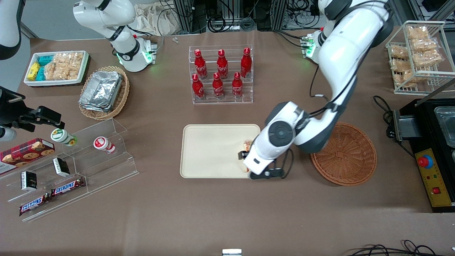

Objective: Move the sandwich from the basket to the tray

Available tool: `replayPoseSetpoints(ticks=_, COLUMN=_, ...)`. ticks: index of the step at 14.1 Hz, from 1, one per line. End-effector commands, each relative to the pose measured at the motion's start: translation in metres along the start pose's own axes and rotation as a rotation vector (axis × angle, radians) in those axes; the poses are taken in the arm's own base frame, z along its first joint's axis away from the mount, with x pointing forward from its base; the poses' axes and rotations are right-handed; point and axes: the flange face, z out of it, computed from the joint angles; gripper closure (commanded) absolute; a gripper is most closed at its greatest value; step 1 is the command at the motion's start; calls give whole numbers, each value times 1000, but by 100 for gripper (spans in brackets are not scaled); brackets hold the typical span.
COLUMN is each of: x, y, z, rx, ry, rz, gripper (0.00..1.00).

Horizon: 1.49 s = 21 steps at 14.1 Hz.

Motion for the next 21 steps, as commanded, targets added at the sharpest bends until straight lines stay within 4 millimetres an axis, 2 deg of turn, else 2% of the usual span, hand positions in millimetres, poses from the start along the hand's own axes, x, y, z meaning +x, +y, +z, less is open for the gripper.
replayPoseSetpoints(ticks=1, x=3, y=-41, z=-86, rx=35, ry=27, rz=-73, gripper=0)
replayPoseSetpoints(ticks=2, x=6, y=-56, z=-111, rx=22, ry=37, rz=-100, gripper=0)
replayPoseSetpoints(ticks=4, x=21, y=-100, z=-142, rx=26, ry=36, rz=-99, gripper=0)
replayPoseSetpoints(ticks=6, x=11, y=-116, z=-169, rx=53, ry=35, rz=-24, gripper=0)
replayPoseSetpoints(ticks=7, x=9, y=-138, z=-180, rx=86, ry=31, rz=5, gripper=0)
replayPoseSetpoints(ticks=10, x=-9, y=-192, z=-191, rx=175, ry=10, rz=133, gripper=0)
replayPoseSetpoints(ticks=13, x=-16, y=-256, z=-206, rx=147, ry=-24, rz=252, gripper=0)
replayPoseSetpoints(ticks=14, x=-23, y=-268, z=-208, rx=140, ry=-26, rz=277, gripper=0)
replayPoseSetpoints(ticks=17, x=-31, y=-286, z=-204, rx=145, ry=-4, rz=291, gripper=0)
replayPoseSetpoints(ticks=20, x=-24, y=-287, z=-221, rx=154, ry=5, rz=289, gripper=0)
replayPoseSetpoints(ticks=21, x=-20, y=-285, z=-220, rx=152, ry=-1, rz=287, gripper=0)
